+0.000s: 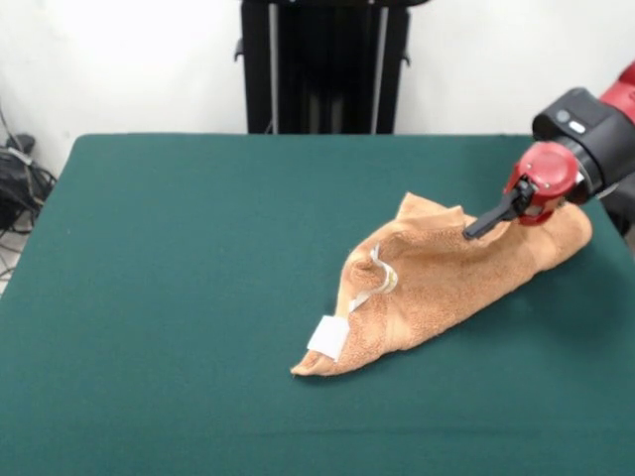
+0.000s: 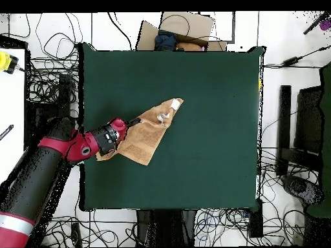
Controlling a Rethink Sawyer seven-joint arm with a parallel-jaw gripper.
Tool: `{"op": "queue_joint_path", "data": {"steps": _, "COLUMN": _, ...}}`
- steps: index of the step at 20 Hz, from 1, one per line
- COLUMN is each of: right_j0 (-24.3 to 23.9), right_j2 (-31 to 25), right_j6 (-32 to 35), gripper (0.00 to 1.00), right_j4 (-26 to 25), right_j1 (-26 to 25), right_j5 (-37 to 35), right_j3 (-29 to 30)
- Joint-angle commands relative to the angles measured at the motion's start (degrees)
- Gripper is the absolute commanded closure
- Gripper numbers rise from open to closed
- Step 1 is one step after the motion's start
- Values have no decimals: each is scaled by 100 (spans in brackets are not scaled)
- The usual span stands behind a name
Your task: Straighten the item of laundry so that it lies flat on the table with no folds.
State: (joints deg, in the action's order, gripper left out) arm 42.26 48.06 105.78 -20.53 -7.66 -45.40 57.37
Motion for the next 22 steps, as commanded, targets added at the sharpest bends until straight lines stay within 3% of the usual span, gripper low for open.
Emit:
{"op": "queue_joint_path", "data": {"steps": 1, "right_j0": -150, "right_j2": -1013, "right_j6": 504, "gripper": 100, "right_j4": 466, "right_j1": -250, "right_j5": -570, "right_j3": -464}}
{"op": "queue_joint_path", "data": {"steps": 16, "right_j0": -50, "right_j2": -1072, "right_j6": 985, "gripper": 100, "right_j4": 881, "right_j1": -368, "right_j5": -1313, "right_j3": -832}}
{"op": "queue_joint_path", "data": {"steps": 22, "right_j0": -20, "right_j2": -1084, "right_j6": 1181, "gripper": 100, "right_j4": 945, "right_j1": -294, "right_j5": -1193, "right_j3": -634}}
